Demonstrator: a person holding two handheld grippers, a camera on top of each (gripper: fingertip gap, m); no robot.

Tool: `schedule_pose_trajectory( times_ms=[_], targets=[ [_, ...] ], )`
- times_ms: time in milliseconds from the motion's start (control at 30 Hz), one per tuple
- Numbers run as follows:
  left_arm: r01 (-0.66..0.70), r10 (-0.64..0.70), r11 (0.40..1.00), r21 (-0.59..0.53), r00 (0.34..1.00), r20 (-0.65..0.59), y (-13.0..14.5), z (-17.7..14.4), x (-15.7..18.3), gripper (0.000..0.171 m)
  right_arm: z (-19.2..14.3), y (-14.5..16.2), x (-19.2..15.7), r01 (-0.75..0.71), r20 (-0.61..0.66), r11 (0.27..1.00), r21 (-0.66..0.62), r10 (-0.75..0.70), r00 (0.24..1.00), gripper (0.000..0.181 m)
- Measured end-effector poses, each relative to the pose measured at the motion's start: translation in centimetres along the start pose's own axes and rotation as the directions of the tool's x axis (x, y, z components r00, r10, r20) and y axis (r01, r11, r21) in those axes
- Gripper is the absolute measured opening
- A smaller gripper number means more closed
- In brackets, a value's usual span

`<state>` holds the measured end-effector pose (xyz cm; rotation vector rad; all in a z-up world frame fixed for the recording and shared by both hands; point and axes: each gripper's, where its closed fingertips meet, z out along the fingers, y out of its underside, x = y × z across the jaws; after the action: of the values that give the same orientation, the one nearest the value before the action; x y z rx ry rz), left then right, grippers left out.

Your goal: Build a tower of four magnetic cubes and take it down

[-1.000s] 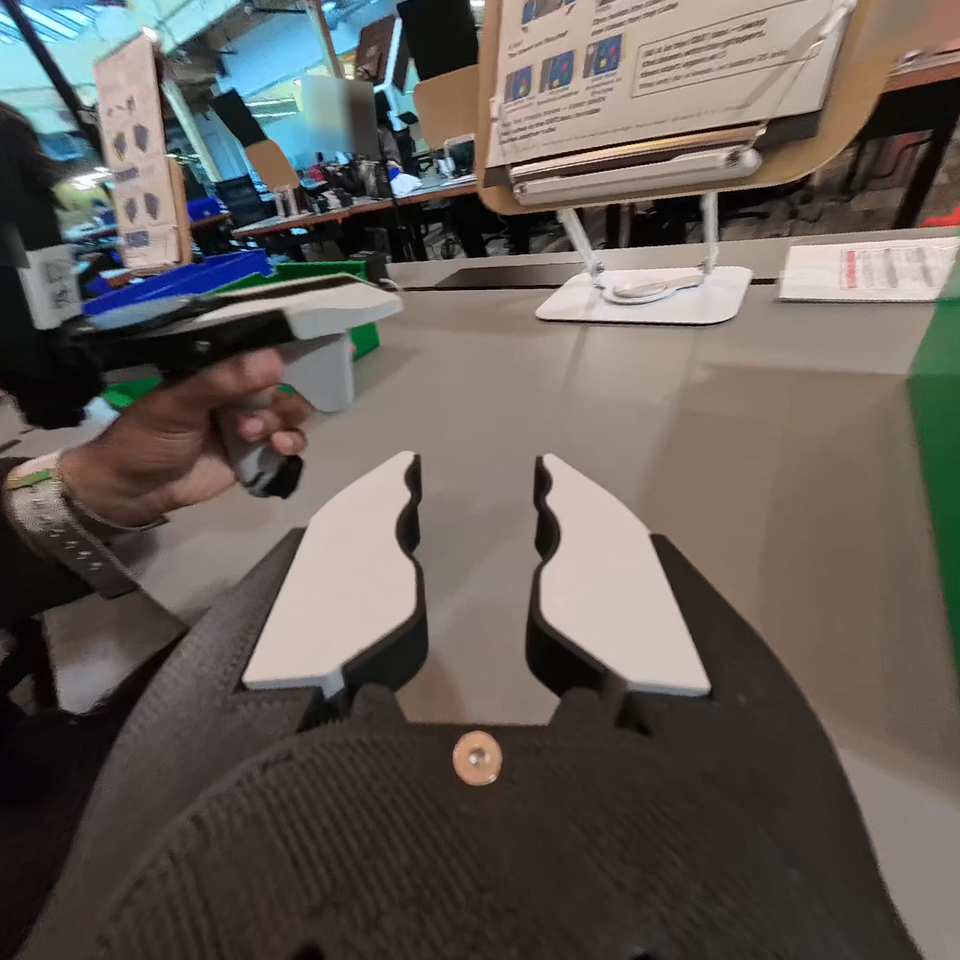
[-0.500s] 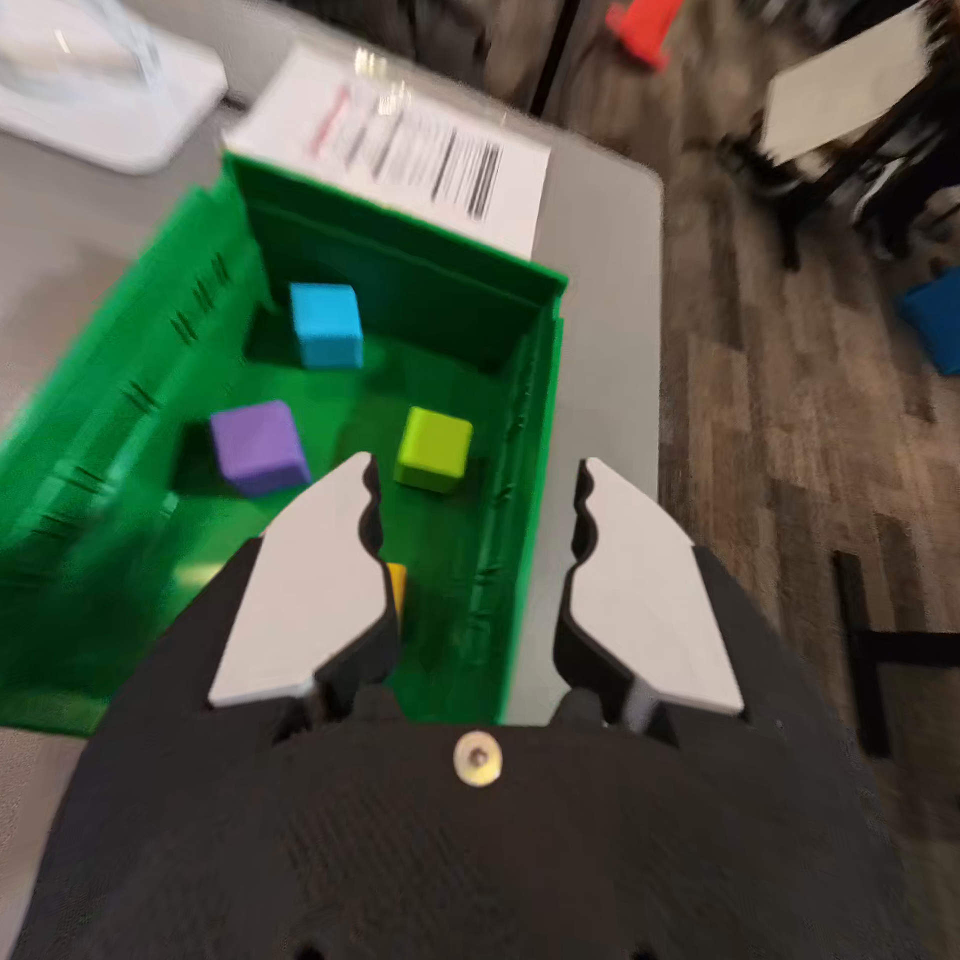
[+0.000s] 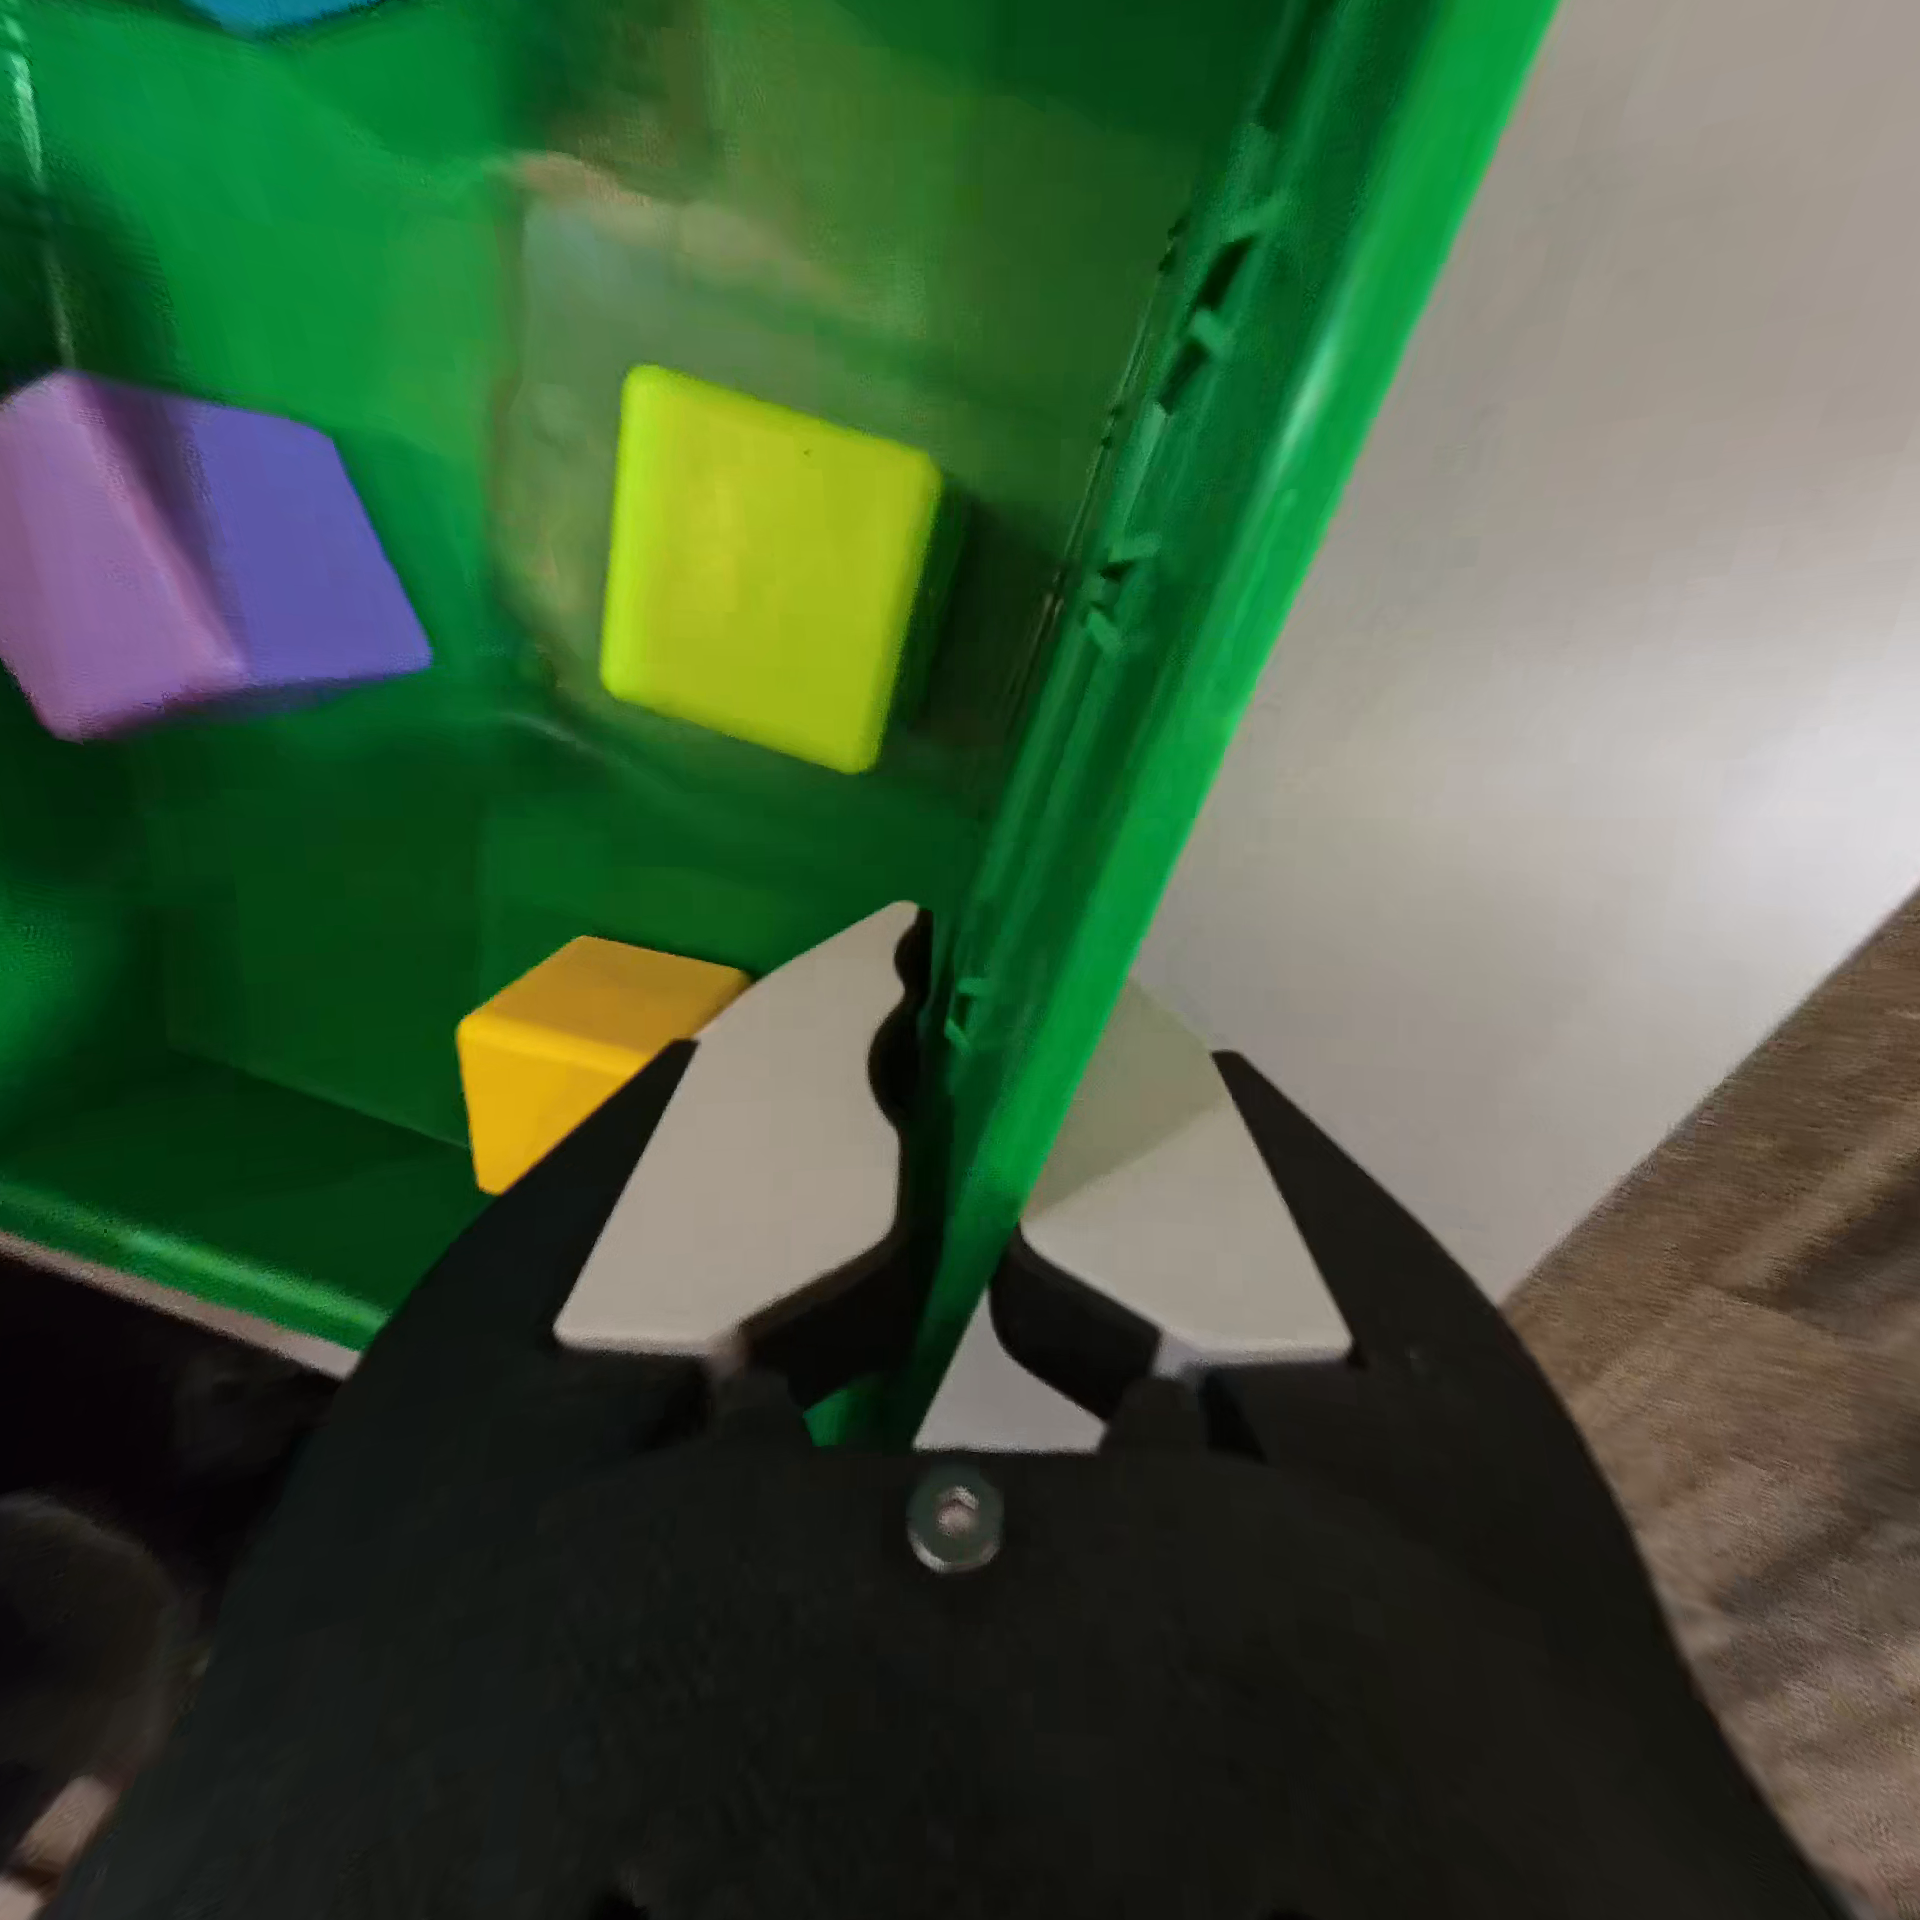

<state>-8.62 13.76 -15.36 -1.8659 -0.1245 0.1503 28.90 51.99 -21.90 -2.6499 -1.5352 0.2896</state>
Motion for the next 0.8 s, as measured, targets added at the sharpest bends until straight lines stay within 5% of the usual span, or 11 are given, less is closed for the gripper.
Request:
schedule_pose_trajectory(
  times_ms=[300,433,533,700,800],
  targets=[
    [0.024,-0.026,0.999,0.029,0.996,0.086,-1.0,-1.3,-1.3,0.061,-0.3,0.0,-2.1,-0.094,-0.005,0.996,0.001,0.094,0.996,0.005],
    [0.021,-0.045,0.993,0.114,0.977,0.207,-4.6,-3.9,-3.8,0.074,-0.3,-1.1,-5.7,-0.109,0.002,0.994,0.019,0.109,0.994,0.004],
    [-0.127,0.064,0.978,0.163,0.936,0.345,-7.7,-7.2,-7.1,0.084,0.1,-2.5,-9.3,-0.08,0.045,0.997,0.0,0.08,0.996,0.005],
    [-0.24,0.313,0.949,-0.204,0.787,0.531,-4.1,-10.1,-15.5,0.103,1.4,-6.1,-15.8,0.048,0.082,0.999,-0.011,-0.047,0.995,0.004],
    [-0.152,0.353,0.892,-0.426,0.821,0.448,0.7,-9.3,-18.9,0.106,2.3,-8.9,-20.1,0.138,0.101,0.99,-0.007,-0.136,0.986,0.004]
  ],
)
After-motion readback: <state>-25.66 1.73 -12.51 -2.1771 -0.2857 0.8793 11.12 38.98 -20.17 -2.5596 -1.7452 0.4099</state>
